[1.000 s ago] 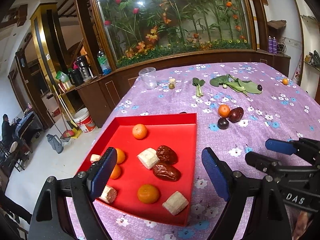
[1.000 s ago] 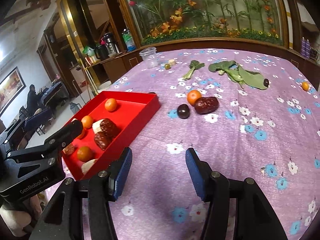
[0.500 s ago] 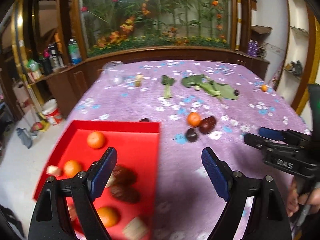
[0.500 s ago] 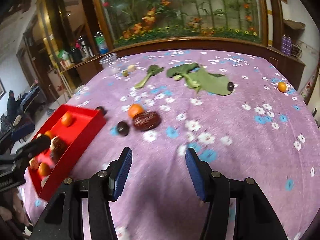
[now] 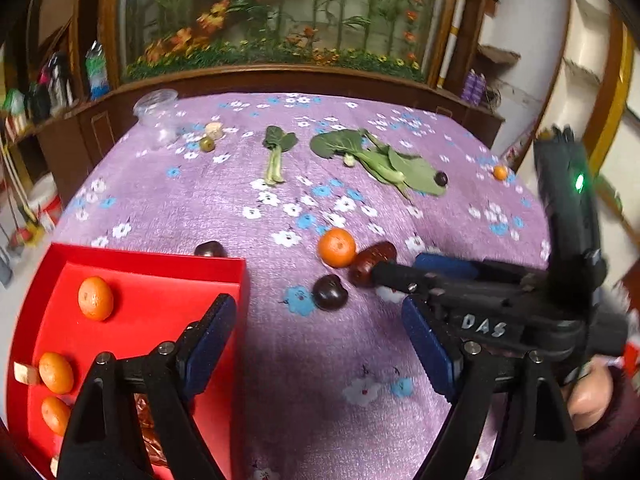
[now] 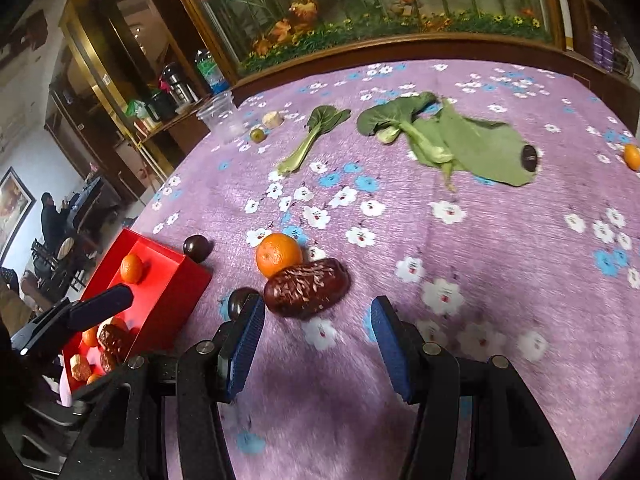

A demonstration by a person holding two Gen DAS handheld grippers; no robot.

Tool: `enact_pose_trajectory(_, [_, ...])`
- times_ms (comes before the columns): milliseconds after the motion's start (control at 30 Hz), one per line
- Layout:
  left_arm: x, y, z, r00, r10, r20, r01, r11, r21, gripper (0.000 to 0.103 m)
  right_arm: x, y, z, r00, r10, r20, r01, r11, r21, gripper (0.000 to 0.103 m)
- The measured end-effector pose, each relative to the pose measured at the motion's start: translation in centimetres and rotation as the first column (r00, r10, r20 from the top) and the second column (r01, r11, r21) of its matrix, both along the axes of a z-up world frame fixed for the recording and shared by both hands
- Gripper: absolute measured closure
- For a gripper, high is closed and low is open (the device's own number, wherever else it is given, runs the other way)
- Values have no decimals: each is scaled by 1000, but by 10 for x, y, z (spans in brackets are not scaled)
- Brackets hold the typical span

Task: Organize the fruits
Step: 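Grasp an orange with the left gripper while the right gripper grasps a red date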

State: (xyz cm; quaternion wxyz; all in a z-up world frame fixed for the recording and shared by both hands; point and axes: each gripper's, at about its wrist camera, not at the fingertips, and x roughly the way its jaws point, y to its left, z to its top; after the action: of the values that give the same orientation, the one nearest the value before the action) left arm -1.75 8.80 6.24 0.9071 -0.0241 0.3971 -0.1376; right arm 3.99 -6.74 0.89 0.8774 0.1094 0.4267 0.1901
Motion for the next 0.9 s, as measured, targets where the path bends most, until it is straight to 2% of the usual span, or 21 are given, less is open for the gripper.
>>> enact_pose_trajectory(167, [11,28,7,996,90,-14,-91,992,-89,19,9,21,-5,1000,4,2,-4,998,-64,43])
enact_pose_trajectory(233, [17,34,8,993,112,-25,-114,988,-103,19,13,26,-8,1000,-1,-5,1,997,-79,43])
enact_pose_trajectory(300, [23,34,8,993,111,-37,-114,987,-110,19,15,26,-9,1000,-10,1,10,996,-89,48])
enact_pose_trajectory(567, [47,-12,5,999,7,-32,-7,1000,5,19,-4,-22,-5,990,-137,-28,133,984,-115,54])
enact_pose_trajectory(733, [73,-44,-20,994,-36,-103,43,997,65,19,-17,-44,-6,987,-160,-9,159,983,-88,50])
enact_pose_trajectory(800, [79,-49,-28,991,-38,-125,47,996,75,24,-18,-45,-8,989,-149,9,149,985,-90,45])
enact_pose_trajectory(867, [83,-53,-36,988,-46,-150,60,994,92,41,-19,-44,-7,990,-140,22,142,985,-100,45])
enact_pose_trajectory(900, [84,-54,-39,986,-47,-158,63,993,96,43,-18,-42,-7,991,-133,27,135,985,-103,45])
